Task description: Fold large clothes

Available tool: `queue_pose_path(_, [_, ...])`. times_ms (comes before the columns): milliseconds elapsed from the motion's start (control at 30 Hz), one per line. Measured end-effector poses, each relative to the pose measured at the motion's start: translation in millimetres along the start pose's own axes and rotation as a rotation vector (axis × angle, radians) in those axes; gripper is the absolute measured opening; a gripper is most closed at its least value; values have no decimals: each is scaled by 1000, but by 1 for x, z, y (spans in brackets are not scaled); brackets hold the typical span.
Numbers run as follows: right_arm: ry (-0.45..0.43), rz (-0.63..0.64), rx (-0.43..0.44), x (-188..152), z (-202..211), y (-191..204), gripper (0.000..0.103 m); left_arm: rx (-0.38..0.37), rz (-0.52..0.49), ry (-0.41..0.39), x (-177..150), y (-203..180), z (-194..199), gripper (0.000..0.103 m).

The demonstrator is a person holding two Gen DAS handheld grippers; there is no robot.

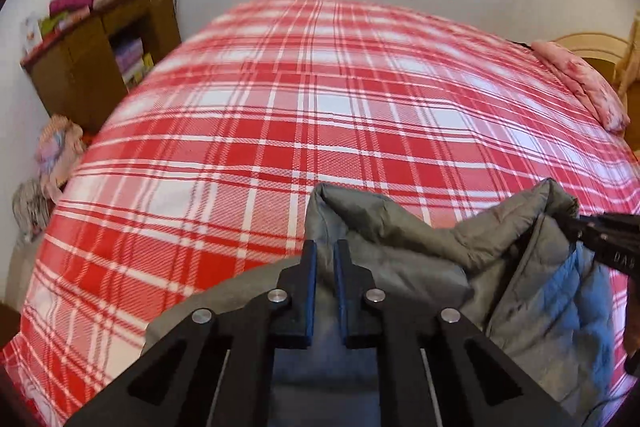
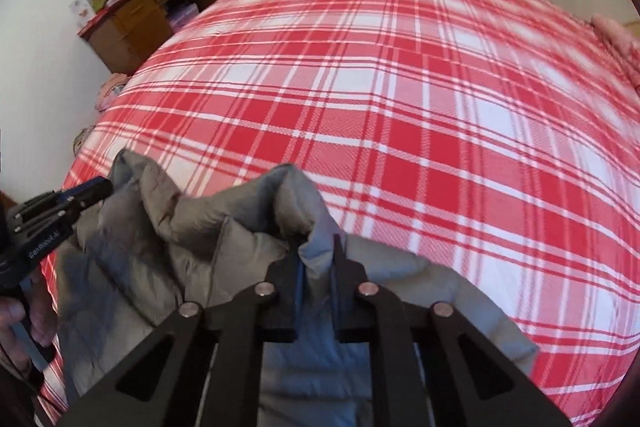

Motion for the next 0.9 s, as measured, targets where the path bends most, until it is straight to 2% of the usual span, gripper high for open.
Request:
queue_pose_path(167, [-25,24,-29,-26,4,-3,11,23,-32,6,-30,-3,0,6])
queue_pose_path(267, [-34,18,-41,-33,0,-7,11,64,-2,-22,-26,3,6,7])
queue_pose_path(333, [-48,16,-45,-33,2,-10,11,20,52,-25,-16,9,8,7])
queue_pose_path(400, [-56,11,-37,-32,2,-11,11,-22,130,-32,-2,18,10,13])
queue_pose_path(433, [-59,12,-36,-32,2,-10,11,-13,170,-37,6,23,10,30])
queue_pose_path(467, [-62,17,-36,-31,1,-10,11,-4,216,-47,14,30,9,60])
queue_pose_path(533, [-67,24,-36,-31,1,-9,11,-9,274,-69,22,37,6,89])
queue_pose_path(567, [-68,25,-33,-31,1,-8,11,-12,309,-88,26,40,3,89])
queue_pose_path(633, [-70,24,-30,-33,0,-9,11,-26,316,-71,29,37,-5,89])
queue_pose_path(767, [-76,18,-17,-35,1,-13,11,82,188,-11,27,22,-29,89])
queue_pose_path(833, [-78,20,-17,-35,1,-14,11,90,146,7,21,15,-37,89])
queue_pose_path(900, [-82,26,-24,-33,1,-14,11,65,115,-13,17,10,-38,81])
Point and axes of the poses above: each gripper's, at about its wrist camera, not at the fingertips, and z roughly against the way its jaws point, y to its left, x to its top, the point moved 3 cm from there along -z, roughly the way its jaws point, and after that the axes turned 10 degrees about -y, right-handed, at the moved point
